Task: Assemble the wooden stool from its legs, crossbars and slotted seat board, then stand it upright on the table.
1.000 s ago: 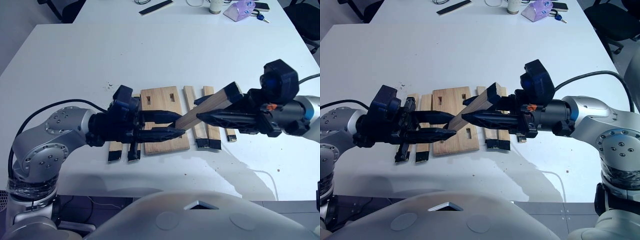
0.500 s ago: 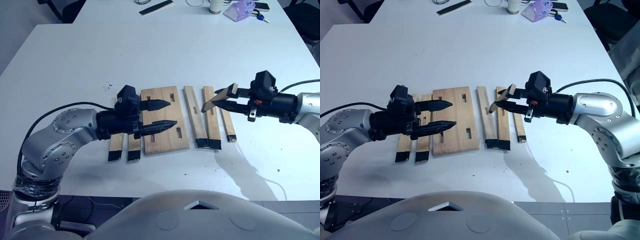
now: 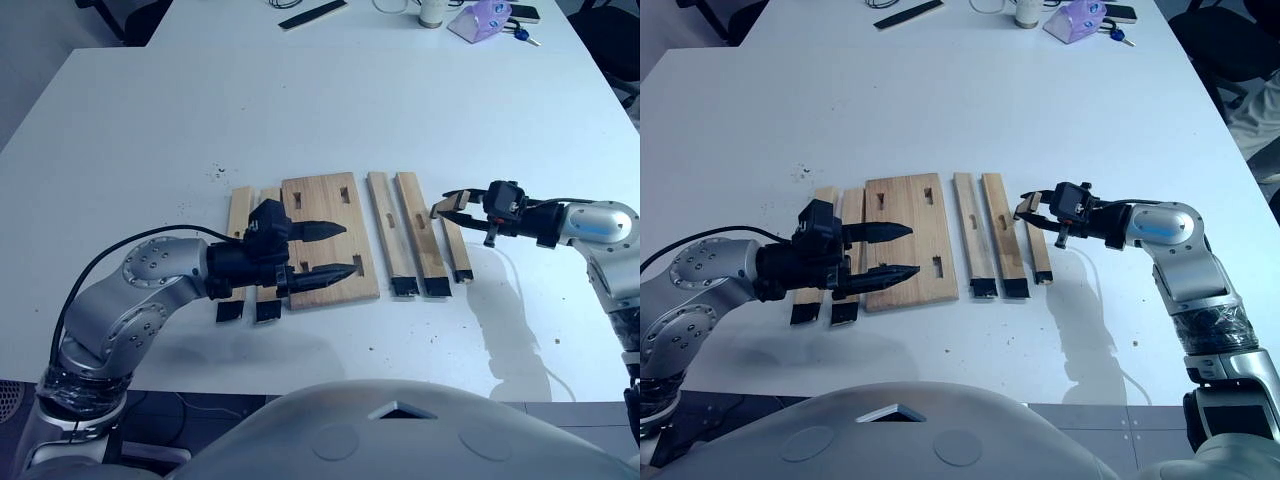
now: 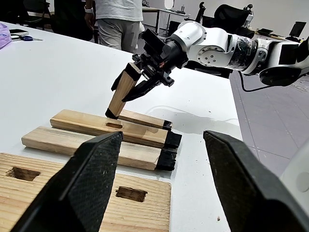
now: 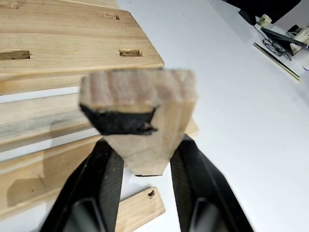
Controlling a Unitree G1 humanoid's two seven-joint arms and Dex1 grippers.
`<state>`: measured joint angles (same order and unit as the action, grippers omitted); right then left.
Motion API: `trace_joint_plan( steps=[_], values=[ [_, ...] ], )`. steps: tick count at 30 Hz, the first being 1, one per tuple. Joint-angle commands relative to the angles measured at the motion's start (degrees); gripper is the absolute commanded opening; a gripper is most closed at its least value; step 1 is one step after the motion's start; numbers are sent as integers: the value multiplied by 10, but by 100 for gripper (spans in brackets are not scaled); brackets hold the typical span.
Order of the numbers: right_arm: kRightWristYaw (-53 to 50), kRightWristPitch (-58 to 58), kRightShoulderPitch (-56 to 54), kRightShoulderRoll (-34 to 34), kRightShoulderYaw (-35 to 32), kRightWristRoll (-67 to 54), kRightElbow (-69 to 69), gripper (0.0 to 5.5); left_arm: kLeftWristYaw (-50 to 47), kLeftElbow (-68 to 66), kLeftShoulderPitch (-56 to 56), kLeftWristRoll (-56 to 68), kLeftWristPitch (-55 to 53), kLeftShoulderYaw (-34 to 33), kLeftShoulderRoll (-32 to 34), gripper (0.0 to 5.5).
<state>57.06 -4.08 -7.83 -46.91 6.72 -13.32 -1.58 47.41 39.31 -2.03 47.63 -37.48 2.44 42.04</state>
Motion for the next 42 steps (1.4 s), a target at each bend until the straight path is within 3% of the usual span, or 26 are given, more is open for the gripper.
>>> trace_joint_plan(
  steps=[1,19,24,32,42],
  values=[
    [4,10,-16,-2,-26,-13,45,130,-1,2,-4,-10,4,3,-2,309],
    [67,20,61,-15,20,15,79,130,-3,9,-4,-20,2,15,-10,309],
    [125,103,62,-45,28,-34,86,130,-6,14,-6,-17,-1,15,-9,309],
    [135,149,-40,0,69,-13,-23,130,-7,17,-8,-20,-1,24,-11,309],
    [136,132,-74,59,136,35,-205,130,15,7,8,-18,-11,34,2,309]
  ],
)
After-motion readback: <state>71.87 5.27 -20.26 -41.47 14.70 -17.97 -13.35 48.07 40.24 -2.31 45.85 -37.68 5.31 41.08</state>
